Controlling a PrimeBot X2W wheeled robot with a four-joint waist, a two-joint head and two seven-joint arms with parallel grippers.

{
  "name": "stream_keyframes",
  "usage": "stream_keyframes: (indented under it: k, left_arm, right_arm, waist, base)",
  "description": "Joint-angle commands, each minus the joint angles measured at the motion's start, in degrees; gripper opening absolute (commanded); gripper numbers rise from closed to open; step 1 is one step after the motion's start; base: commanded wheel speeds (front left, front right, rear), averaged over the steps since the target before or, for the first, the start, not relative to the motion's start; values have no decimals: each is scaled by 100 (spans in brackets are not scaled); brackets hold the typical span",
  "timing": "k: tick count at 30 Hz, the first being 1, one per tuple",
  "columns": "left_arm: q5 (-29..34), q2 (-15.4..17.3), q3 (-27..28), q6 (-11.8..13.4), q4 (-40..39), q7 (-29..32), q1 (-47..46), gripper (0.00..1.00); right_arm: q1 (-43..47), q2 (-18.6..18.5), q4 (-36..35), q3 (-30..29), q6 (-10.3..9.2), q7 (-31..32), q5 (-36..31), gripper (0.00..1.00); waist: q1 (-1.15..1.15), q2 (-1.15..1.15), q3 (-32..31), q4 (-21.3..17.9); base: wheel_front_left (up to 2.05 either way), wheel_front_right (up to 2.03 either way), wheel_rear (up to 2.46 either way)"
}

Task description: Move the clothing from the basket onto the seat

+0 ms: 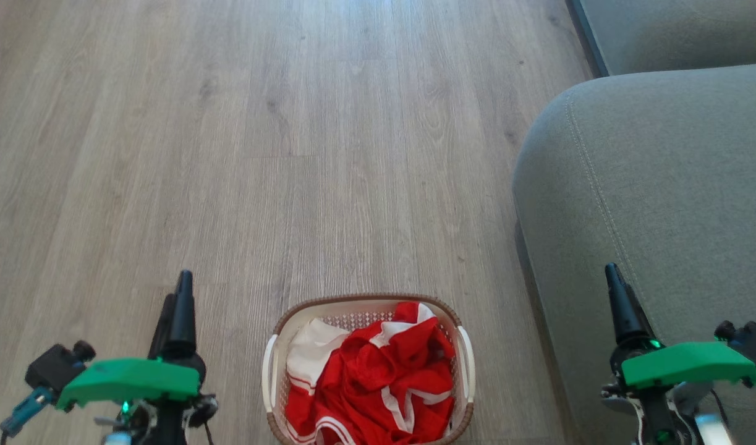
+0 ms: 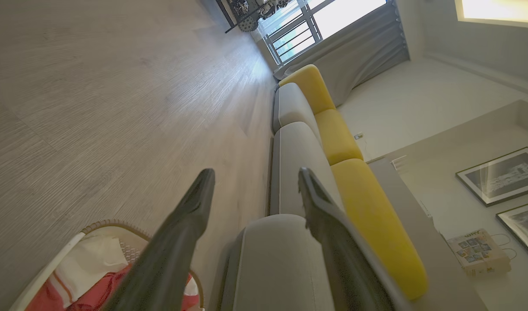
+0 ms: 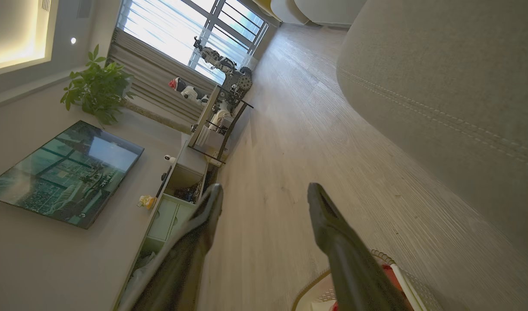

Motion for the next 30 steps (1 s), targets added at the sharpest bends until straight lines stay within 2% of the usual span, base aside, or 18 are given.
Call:
stream_keyframes:
  k: [1, 14, 30]
  left_arm:
    - [276, 68, 4, 36, -252, -65, -66, 100]
    - [1734, 76, -123, 186, -399, -300, 115, 100]
    - [2918, 100, -212, 349, -474, -551, 285, 100]
  right_arm:
    - [-201, -56, -260, 105, 0, -103, -238, 100]
    - [-170, -60, -230, 337, -1, -340, -1371, 100]
    - [-158, -64, -257, 545, -1, -593, -2451, 100]
  waist:
    - [0, 0, 0, 2]
    - [0, 0, -12, -9]
    - [0, 0, -36, -22]
  base:
    - [0, 0, 0]
    - [0, 0, 0]
    - [0, 0, 0]
